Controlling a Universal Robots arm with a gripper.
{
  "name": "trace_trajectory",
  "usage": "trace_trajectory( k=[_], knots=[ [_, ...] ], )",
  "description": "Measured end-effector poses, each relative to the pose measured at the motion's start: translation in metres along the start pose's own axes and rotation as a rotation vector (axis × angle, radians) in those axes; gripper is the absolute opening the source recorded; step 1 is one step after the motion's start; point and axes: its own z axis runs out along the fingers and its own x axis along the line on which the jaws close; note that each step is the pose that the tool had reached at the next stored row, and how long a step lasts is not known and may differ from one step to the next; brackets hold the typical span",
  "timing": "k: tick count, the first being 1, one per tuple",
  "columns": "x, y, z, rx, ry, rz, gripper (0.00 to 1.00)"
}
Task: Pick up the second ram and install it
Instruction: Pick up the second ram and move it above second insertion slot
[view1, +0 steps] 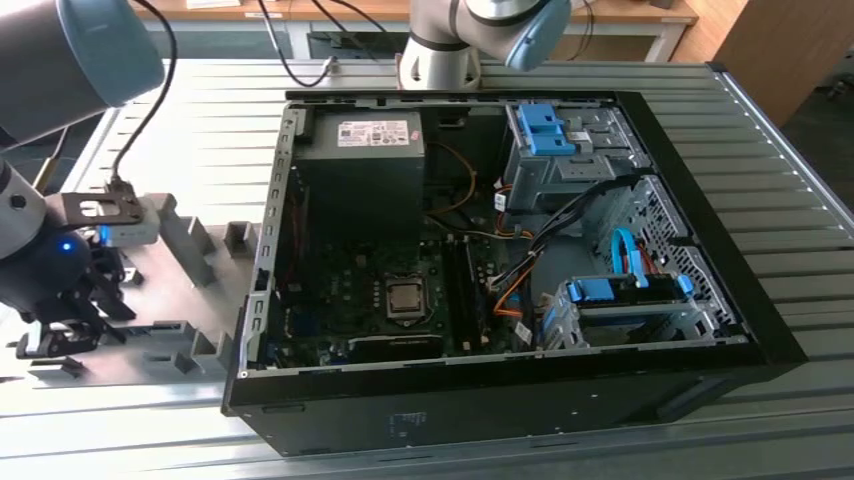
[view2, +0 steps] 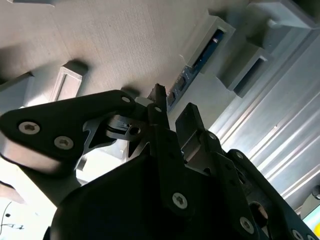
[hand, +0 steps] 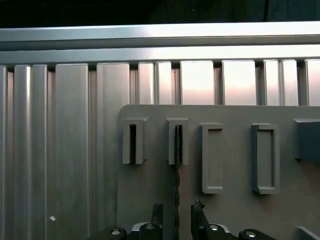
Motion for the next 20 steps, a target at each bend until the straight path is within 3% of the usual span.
trace_trajectory(
  k=[4,12,14,16,20],
  knots=[
    [0.0001,0.0002,0.0065,0.0000,0.0000,0.000,0.35],
    [0.0001,0.0002,0.0069,-0.0001,0.0001,0.000,0.35],
    [0.0001,0.0002,0.0071,-0.0001,0.0001,0.000,0.22],
    [0.0001,0.0002,0.0071,-0.0002,0.0002,0.000,0.16],
    [0.0001,0.0002,0.0073,-0.0002,0.0002,0.000,0.14]
  ],
)
